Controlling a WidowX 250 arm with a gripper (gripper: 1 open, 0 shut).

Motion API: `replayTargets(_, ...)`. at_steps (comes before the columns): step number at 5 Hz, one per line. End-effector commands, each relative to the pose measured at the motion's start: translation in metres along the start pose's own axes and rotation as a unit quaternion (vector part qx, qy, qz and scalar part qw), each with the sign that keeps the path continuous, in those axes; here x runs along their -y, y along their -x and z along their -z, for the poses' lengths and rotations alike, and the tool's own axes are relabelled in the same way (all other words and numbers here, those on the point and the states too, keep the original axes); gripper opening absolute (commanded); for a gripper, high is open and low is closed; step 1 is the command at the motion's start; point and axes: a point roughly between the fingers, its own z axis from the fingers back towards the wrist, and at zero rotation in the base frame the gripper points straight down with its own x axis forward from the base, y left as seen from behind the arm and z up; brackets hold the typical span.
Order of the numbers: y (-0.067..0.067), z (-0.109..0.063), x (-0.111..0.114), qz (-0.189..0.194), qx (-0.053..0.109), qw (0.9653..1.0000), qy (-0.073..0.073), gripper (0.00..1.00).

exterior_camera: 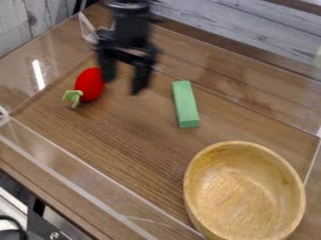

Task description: Move the red object to the right side of the table

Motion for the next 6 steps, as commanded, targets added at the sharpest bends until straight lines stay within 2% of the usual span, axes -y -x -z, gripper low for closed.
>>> replayTargets(1,0.007,-0.021,-0.041,-0.01,0.05,0.9986,-0.009,1.0)
replayTargets(2,-0.002,-0.008,-0.063,-0.012,0.06,0.9981,-0.003,1.0)
replayTargets(3,-0.017,0.008,-0.072,-0.013,0.063,0.9979,-0.003,1.0)
replayTargets(5,-0.022,0.025,-0.074,-0.032,0.057,0.9978,-0.003,1.0)
replayTargets(6,-0.032,0.028,-0.063,-0.041,0.054,0.9977,-0.004,1.0)
